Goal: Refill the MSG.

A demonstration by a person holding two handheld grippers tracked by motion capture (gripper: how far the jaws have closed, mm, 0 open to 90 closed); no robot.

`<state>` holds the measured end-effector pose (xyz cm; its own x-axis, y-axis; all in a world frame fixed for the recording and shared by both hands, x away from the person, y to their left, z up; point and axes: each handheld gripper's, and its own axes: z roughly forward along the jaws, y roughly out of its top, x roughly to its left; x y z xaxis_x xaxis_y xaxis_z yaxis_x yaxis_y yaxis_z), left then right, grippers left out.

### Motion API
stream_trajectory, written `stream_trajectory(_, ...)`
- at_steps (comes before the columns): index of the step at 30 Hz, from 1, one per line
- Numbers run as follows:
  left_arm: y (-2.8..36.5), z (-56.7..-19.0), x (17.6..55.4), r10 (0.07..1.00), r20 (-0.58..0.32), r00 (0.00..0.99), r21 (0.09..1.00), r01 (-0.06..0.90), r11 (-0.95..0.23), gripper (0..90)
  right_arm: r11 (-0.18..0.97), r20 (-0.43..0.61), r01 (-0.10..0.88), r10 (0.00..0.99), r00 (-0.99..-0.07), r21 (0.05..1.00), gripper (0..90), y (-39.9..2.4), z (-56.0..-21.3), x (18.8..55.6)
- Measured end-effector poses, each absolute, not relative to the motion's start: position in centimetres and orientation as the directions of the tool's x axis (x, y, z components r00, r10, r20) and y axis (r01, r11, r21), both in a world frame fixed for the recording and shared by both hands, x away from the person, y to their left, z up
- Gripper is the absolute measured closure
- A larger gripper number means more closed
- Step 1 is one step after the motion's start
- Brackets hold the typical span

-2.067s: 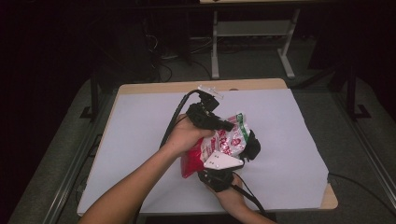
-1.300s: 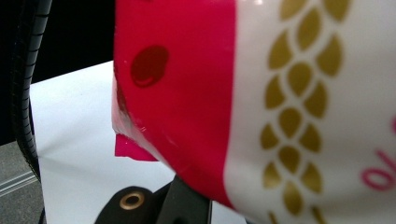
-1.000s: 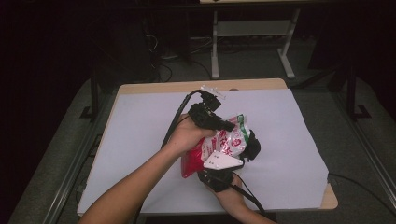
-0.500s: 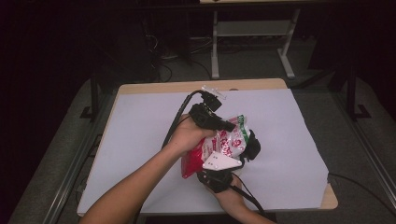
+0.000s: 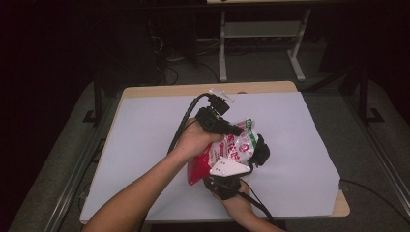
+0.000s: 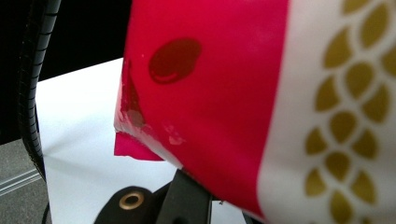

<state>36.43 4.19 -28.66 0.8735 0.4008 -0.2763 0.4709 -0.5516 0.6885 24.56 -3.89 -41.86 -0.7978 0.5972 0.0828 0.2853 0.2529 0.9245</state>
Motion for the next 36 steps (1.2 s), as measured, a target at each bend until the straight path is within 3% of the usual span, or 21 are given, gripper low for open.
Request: stream_trajectory(36, 3.72, -28.82, 36.51, 0.412, -0.273, 0.869, 0.684, 0.477, -0.551, 89.9, 0.246, 0.091, 0.289, 0.598, -0.797, 0.925, 90.0, -3.96, -41.87, 24.6)
